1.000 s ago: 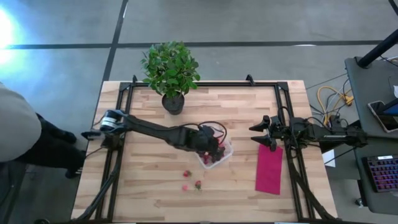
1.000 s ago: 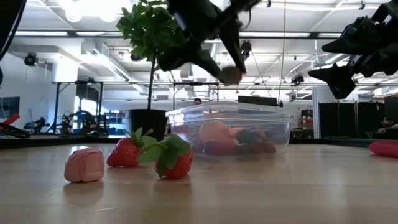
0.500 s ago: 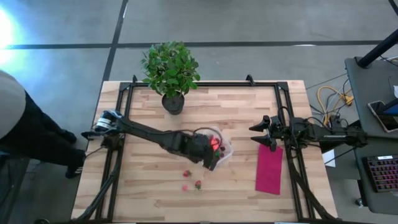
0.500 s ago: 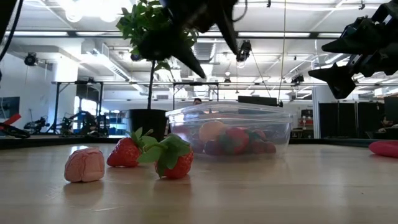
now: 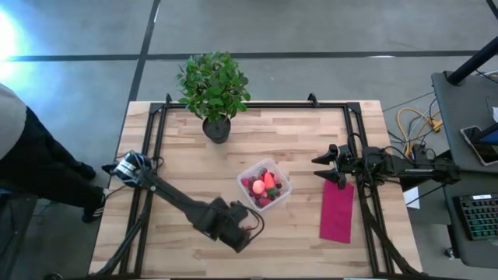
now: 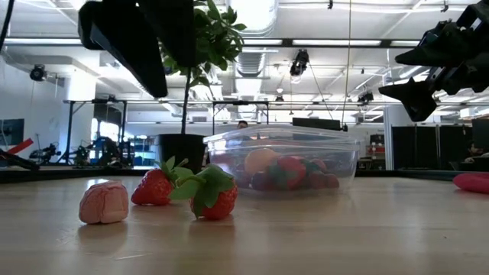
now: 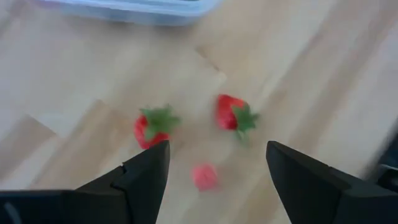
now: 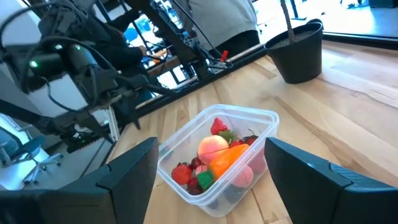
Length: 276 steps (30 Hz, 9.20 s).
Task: Pick and placing Produce into tupperware
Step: Put the red strawberry into the transparent bin, then put the pink peach into the transparent bin
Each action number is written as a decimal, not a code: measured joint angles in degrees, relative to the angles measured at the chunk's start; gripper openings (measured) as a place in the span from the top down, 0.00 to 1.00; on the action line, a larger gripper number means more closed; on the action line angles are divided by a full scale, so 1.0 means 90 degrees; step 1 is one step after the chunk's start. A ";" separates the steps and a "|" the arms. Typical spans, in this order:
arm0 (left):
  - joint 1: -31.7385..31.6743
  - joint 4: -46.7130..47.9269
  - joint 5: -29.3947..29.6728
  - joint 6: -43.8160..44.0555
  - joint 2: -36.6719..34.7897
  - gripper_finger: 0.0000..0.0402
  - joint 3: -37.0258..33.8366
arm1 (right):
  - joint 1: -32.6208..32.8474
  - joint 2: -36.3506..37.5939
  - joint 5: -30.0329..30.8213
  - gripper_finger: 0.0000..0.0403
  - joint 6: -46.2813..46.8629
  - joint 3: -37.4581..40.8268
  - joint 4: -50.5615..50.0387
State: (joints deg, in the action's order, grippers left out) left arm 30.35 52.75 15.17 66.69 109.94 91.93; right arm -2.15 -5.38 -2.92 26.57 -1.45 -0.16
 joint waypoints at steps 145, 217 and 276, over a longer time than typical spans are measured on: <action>-0.0238 -0.1403 -0.0623 0.2651 0.1312 0.45 -0.0052 | 0.0000 -0.0003 0.0001 0.29 0.0000 0.0000 -0.0001; 0.0889 0.0260 0.0614 -0.0978 0.1106 0.30 0.0364 | 0.0000 0.0002 0.0001 0.29 0.0000 0.0002 -0.0005; 0.0444 -0.0958 -0.0021 -0.0786 0.1058 0.81 -0.0426 | 0.0000 0.0000 0.0000 0.29 0.0000 0.0002 -0.0001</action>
State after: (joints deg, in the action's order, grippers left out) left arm 34.34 44.13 14.98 59.61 119.47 88.10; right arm -2.15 -5.39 -2.92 26.57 -1.43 -0.18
